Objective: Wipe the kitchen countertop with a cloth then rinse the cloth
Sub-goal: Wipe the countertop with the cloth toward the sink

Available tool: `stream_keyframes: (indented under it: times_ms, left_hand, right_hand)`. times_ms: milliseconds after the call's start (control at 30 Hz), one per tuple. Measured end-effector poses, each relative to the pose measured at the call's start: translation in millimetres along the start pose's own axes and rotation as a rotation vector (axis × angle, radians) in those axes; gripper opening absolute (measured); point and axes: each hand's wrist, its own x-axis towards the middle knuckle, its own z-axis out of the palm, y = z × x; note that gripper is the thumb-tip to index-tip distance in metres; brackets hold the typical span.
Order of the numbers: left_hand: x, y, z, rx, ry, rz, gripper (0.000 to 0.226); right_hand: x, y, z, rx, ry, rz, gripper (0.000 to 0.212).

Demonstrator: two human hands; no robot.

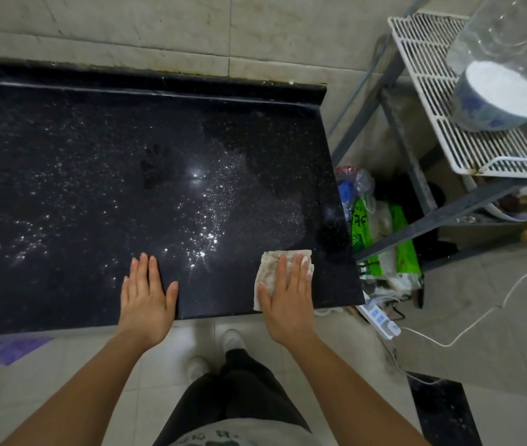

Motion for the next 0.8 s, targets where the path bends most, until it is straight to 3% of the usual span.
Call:
stream_keyframes:
  times_ms: [267, 467, 533, 633, 733, 800]
  left_hand:
    - [-0.8, -0.4, 1.0, -0.013, 0.010, 0.007, 0.066]
    - [-0.7, 0.0, 0.1, -0.009, 0.018, 0.014, 0.067]
    - [-1.1, 0.1, -0.1, -0.013, 0.019, 0.016, 0.067]
    - [-0.6, -0.8, -0.1, -0.023, 0.010, 0.014, 0.067]
    - [0.3, -0.6, -0.8, -0.039, -0.004, 0.011, 0.067]
    - [0.0, 0.0, -1.6, -0.042, -0.013, 0.006, 0.067]
  right_hand:
    - [26.5, 79.9, -22.3, 0.000, 0.017, 0.216, 0.078]
    - [0.2, 23.5, 2.7, 0.038, 0.094, 0.348, 0.073]
    - [-0.9, -13.1, 7.7, 0.028, 0.047, 0.272, 0.067]
    - [-2.7, -46.2, 9.9, -0.046, -0.033, -0.019, 0.065]
    - [4.5, -17.5, -1.9, -0.095, -0.169, -0.366, 0.070]
    - [12.5, 16.6, -12.5, -0.138, -0.164, -0.489, 0.070]
